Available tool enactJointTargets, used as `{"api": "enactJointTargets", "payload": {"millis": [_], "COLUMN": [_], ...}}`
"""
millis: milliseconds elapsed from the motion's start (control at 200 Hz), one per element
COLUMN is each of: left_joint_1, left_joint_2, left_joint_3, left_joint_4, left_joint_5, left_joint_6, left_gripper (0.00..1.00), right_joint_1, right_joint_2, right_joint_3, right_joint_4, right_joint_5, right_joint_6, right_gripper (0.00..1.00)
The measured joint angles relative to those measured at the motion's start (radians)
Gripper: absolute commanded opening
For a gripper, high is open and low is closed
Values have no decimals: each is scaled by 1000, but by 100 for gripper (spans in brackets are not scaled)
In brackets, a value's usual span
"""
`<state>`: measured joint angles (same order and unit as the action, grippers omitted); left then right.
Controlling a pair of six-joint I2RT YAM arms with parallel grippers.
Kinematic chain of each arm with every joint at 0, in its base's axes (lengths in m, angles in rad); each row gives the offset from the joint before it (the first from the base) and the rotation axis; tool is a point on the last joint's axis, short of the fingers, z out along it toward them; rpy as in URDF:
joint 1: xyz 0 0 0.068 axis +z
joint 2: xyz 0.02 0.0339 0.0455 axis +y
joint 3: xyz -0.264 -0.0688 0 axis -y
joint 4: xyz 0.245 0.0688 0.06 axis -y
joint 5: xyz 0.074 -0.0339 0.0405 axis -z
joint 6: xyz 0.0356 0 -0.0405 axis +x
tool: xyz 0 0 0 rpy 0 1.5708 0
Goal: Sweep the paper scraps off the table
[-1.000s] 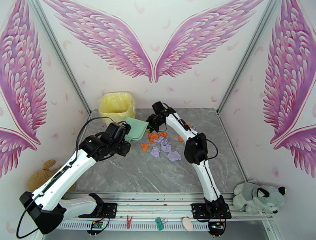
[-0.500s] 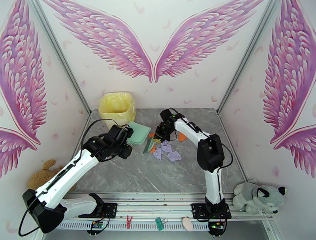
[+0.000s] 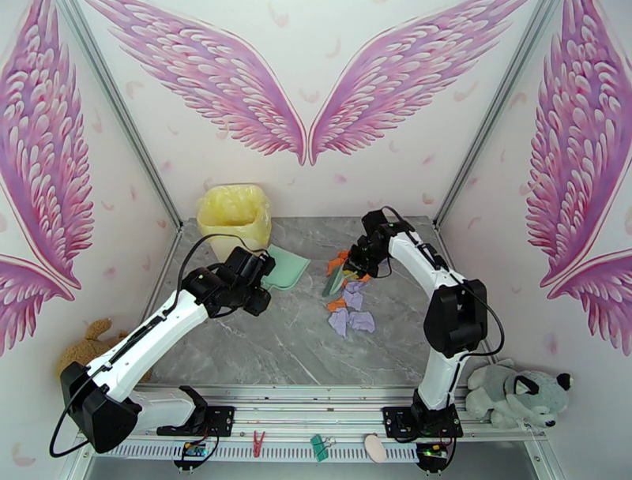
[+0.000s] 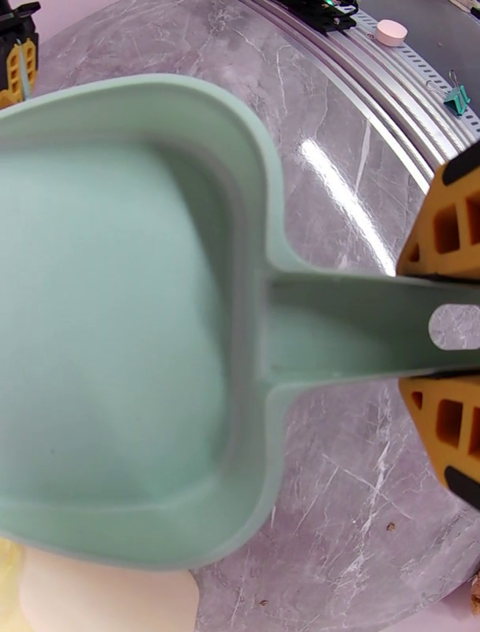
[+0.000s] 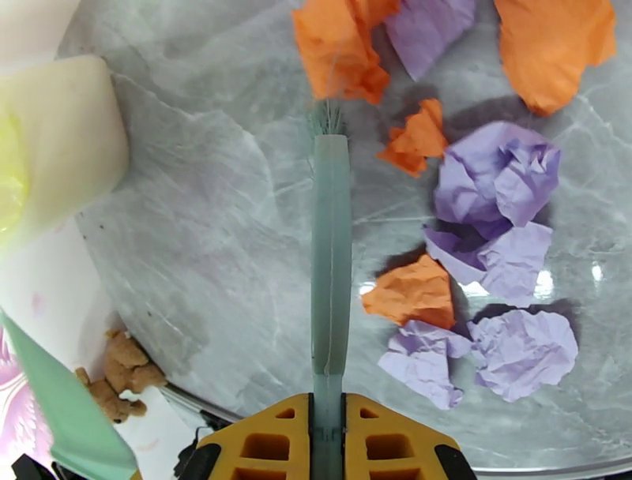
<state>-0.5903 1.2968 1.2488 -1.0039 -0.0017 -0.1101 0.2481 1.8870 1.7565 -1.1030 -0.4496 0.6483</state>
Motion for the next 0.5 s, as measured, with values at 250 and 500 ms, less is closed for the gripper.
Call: {"api": "enactJointTargets", "payload": {"millis": [250, 500], "left_joint_1": [6, 6], "left_joint_2": [-2, -5], "left_joint_3": [-5, -19], "left_joint_4": [4, 8], "left_joint_5": [7, 8], "left_joint_6": [4, 1], "left_gripper": [0, 0], "right_joint_1": [-2, -11], "right_joint_2": [92, 369], "right_joint_3": [328, 493], "right_joint_4": [5, 98], "right_joint_5": [-10, 5], "right_joint_6": [53, 214], "right_gripper": [0, 0]}}
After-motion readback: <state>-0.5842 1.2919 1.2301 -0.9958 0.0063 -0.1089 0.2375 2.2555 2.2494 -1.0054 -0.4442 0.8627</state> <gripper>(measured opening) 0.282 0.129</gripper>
